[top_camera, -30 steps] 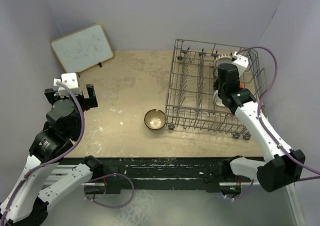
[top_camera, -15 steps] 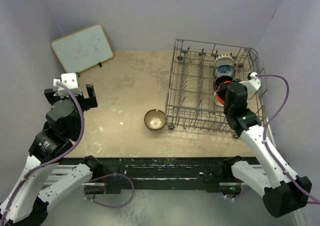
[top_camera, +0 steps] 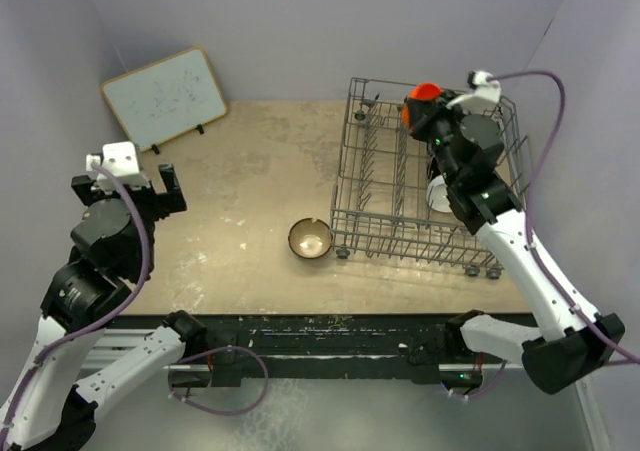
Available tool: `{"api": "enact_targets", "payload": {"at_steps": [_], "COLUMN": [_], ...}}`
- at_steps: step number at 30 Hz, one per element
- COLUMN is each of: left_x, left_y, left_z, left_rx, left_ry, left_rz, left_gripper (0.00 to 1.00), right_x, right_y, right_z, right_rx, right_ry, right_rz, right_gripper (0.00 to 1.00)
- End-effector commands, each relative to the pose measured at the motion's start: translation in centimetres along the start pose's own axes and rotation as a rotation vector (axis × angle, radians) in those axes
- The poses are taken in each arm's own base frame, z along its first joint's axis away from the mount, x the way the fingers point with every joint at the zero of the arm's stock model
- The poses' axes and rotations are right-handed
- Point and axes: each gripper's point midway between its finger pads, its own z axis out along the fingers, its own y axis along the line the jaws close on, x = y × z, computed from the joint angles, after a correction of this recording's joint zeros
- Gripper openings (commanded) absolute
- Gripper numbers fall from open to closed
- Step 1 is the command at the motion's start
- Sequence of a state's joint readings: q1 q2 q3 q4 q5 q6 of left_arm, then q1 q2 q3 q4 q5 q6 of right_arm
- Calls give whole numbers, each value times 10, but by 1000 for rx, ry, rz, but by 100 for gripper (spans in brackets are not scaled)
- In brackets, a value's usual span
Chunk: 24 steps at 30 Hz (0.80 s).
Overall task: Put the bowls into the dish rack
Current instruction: Place the bowl at the center of the board.
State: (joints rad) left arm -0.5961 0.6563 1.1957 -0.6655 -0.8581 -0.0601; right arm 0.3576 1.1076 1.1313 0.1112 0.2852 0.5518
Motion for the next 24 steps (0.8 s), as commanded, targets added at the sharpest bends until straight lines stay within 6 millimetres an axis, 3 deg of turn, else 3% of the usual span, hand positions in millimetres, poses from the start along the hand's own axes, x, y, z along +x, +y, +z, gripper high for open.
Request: {"api": "enact_targets", "payload": {"at_steps": [1,5,8,15,17,18,19,21,24], "left_x": [-41,-59,-74,-83,-80,-78,-77,-77,-76], "left_y": [11,19,32,50,49,48,48,51,57], "left_z": [-15,-25,-35,-51,-51,-51,-52,-54,-57], "left_rx": [26,36,33,24,28,32,34,32,21], "left_ry": [-68,-78,-110,-124,-109,-102,-98,-101,-107], "left_rz": [-115,-156,-207,-262,-262,-261,-262,-269,-277], "left_gripper": [99,99,99,99,99,99,99,99,99], "right_x": [-25,13,66,188,233,242,267,298,331], "right_y": [126,199,239,291,298,306,301,297,280], "right_z": [-11,-12,-16,-30,-33,-34,-36,-36,-33], "right_rx": [-379,-547,-633,-731,-710,-694,-657,-601,-529], "right_ry": [-32,118,236,503,579,590,634,662,714], "right_rz": [-166,-208,-228,-242,-339,-386,-461,-561,-640], "right_gripper": [0,0,0,0,0,0,0,0,0]}}
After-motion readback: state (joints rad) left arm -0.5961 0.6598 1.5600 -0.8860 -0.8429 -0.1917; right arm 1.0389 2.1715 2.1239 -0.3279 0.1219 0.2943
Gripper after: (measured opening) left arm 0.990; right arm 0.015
